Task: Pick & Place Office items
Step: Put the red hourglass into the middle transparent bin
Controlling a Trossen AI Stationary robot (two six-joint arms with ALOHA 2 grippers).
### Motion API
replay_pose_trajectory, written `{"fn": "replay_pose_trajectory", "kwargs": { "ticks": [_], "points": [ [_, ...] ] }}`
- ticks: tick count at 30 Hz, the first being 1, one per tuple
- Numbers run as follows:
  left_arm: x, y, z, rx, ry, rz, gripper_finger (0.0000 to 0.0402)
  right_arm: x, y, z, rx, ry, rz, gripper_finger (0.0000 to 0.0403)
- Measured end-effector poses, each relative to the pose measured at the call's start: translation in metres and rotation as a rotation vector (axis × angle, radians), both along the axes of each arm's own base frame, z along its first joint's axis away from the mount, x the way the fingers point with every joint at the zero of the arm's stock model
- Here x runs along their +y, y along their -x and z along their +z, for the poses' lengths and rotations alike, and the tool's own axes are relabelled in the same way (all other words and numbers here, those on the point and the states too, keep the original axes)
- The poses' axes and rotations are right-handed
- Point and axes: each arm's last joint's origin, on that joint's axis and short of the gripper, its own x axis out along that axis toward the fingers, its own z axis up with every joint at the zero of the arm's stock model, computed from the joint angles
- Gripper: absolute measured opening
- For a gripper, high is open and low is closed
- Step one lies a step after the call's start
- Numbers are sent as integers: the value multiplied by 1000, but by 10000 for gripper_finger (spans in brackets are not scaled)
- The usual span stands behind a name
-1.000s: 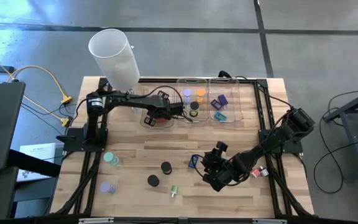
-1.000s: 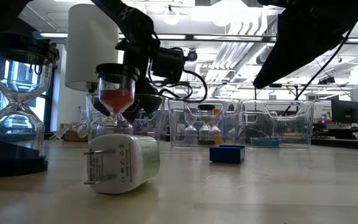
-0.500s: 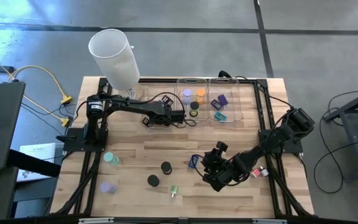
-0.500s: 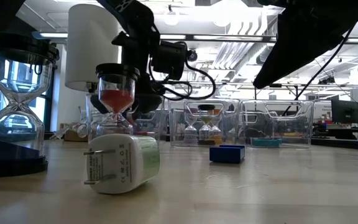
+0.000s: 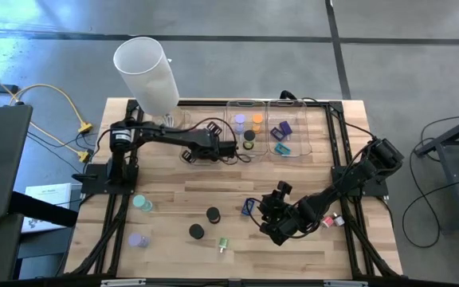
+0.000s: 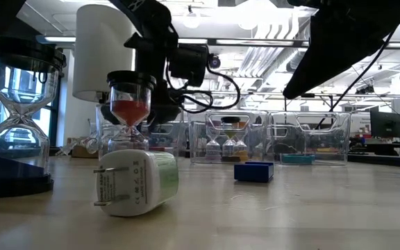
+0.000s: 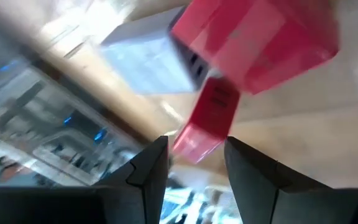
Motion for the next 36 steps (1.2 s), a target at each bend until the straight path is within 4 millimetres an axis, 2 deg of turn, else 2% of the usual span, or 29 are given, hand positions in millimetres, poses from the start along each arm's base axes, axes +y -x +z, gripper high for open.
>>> {"fn": "replay_pose_trajectory", "kwargs": {
  "ticks": [5,10,15,18,22,26,30,36],
  "points": [
    [-13,5,22,-4,-185,-45,149,0,0,0,0,0,1,188],
    [-35,16,61,-113,-271,-91,149,0,0,0,-3,-2,1,188],
    [-62,34,100,-261,-355,-138,149,1,-2,1,-20,-13,1,188],
    [-83,42,114,-273,-438,-216,149,2,-2,1,-30,-21,-1,188],
    [-105,49,123,-299,-499,-284,149,3,-4,2,-46,-32,-2,188],
    [-117,50,124,-364,-438,-303,152,5,-3,2,-60,-42,5,188],
    [-119,51,123,-405,-358,-292,178,10,-3,3,-73,-48,26,188],
    [-118,51,125,-436,-408,-261,218,12,-1,3,-73,-49,26,188]
  ]
}}
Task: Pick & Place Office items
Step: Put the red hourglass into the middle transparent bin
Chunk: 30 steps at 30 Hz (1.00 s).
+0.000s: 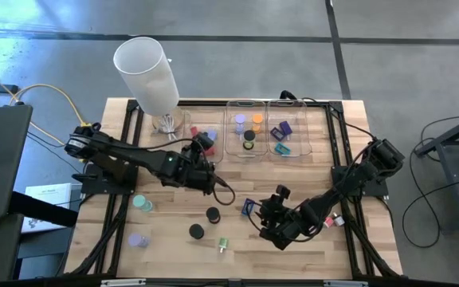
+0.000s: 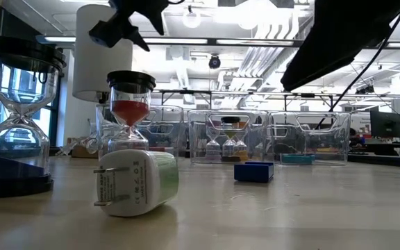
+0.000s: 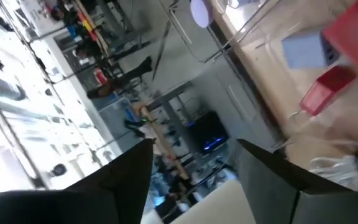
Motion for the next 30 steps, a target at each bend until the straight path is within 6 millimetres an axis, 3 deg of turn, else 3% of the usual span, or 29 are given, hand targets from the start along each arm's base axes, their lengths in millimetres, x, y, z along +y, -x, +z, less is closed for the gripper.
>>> {"fn": "replay_pose_trajectory", "kwargs": {
  "ticks": [2,5,8,13,18,23,30],
  "points": [
    [0,0,1,-76,34,24,221,0,0,0,1,1,-1,188],
    [-5,0,6,-328,138,80,222,0,0,0,3,2,-1,188],
    [-12,11,17,-432,302,66,223,0,0,0,3,4,0,188],
    [-24,42,44,-555,757,9,223,0,0,0,2,4,0,188],
    [-21,74,69,-648,1178,29,223,0,0,0,-1,2,-1,188],
    [-16,87,79,-781,1284,120,223,-1,-1,0,-9,2,-5,188],
    [-20,78,73,-825,1338,226,223,0,-2,1,-16,-2,-2,188]
  ]
}}
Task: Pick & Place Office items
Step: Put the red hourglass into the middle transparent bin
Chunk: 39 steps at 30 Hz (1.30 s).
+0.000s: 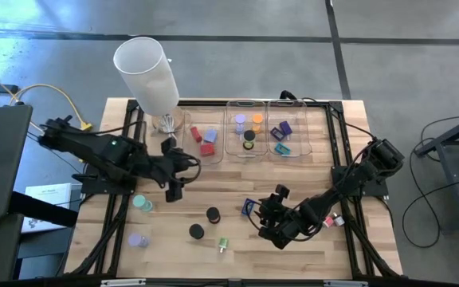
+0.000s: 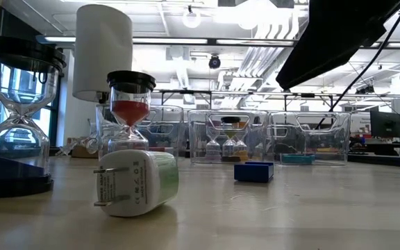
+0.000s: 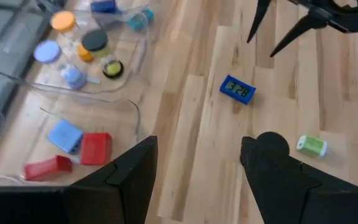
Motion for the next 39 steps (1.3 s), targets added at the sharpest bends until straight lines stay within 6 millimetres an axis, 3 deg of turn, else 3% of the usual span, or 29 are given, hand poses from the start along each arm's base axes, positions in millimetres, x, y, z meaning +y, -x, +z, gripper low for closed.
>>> {"fn": "replay_pose_trajectory", "kwargs": {
  "ticks": [8,17,22,30,39],
  "points": [
    [-8,-18,-10,35,-25,-102,223,0,0,0,2,-4,1,188],
    [-8,-24,-13,47,29,-99,229,1,0,0,9,7,14,188],
    [-6,-25,-13,40,29,-88,265,0,0,0,9,8,14,188],
    [-8,-42,-28,101,26,-65,345,0,1,0,10,13,12,188],
    [-14,-55,-42,152,128,-42,358,0,1,0,11,14,12,188]
  ]
}}
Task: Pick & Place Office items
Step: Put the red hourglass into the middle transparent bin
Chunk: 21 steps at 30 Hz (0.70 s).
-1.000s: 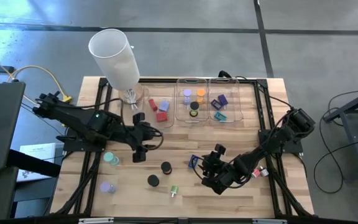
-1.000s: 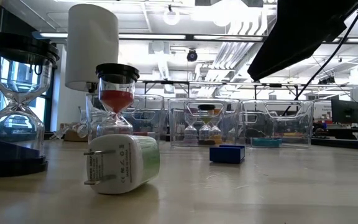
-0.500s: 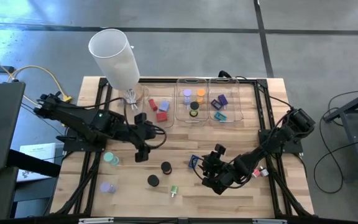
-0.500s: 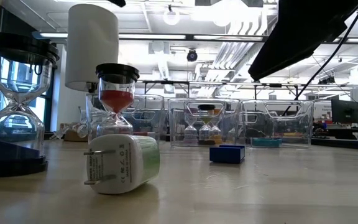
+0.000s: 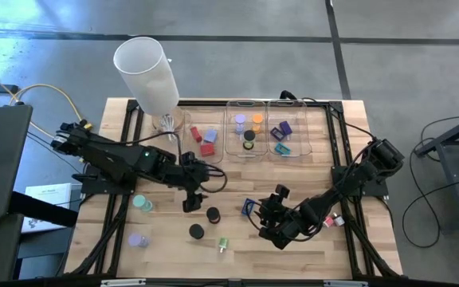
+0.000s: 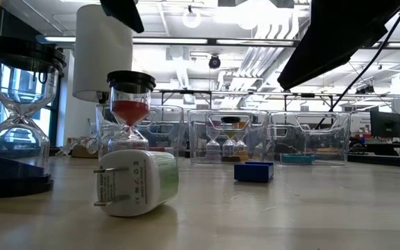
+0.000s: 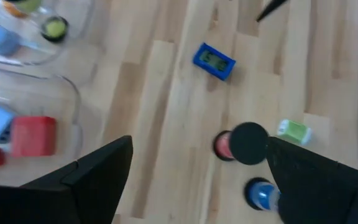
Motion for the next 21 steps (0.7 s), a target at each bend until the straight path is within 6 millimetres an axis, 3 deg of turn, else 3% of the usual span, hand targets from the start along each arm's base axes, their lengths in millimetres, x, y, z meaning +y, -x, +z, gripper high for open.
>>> {"fn": "replay_pose_trajectory", "kwargs": {
  "ticks": [10,21],
  "points": [
    [-16,-20,-18,71,157,-71,358,1,0,0,-2,-10,6,188],
    [-41,-44,1,75,134,-113,358,18,11,0,-14,-25,45,188]
  ]
}}
